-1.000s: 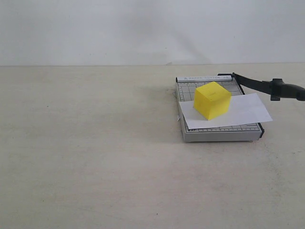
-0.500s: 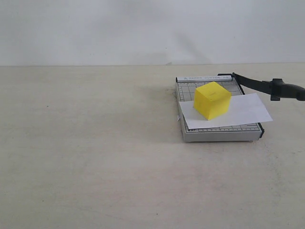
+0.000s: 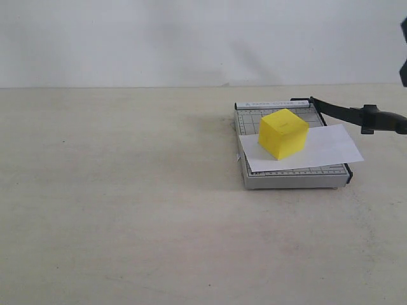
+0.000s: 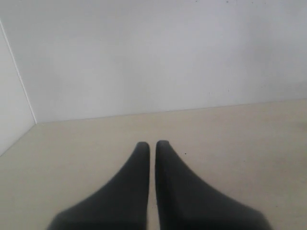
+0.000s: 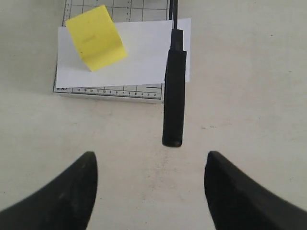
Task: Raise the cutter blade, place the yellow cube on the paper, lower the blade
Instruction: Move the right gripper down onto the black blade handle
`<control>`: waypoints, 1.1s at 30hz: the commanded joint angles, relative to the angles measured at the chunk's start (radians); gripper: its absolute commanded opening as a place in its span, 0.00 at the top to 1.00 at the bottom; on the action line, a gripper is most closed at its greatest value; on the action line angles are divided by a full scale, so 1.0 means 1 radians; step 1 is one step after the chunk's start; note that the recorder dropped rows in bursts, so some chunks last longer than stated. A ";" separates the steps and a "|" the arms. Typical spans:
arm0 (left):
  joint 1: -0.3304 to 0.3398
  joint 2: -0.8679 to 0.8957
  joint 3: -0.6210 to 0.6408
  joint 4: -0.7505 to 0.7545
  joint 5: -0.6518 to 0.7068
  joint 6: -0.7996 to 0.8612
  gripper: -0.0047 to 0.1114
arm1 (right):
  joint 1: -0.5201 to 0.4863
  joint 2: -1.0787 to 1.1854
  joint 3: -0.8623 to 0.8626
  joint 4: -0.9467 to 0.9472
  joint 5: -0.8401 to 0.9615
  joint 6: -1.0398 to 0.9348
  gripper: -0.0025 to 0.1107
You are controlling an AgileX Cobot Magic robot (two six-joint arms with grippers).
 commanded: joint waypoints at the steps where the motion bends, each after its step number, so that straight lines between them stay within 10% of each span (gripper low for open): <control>1: 0.007 -0.004 0.003 -0.010 0.002 0.000 0.92 | 0.001 0.176 -0.167 -0.019 0.063 -0.068 0.43; 33: 0.007 -0.004 0.003 -0.010 0.002 0.000 0.92 | 0.001 0.367 -0.109 -0.095 0.063 -0.087 0.45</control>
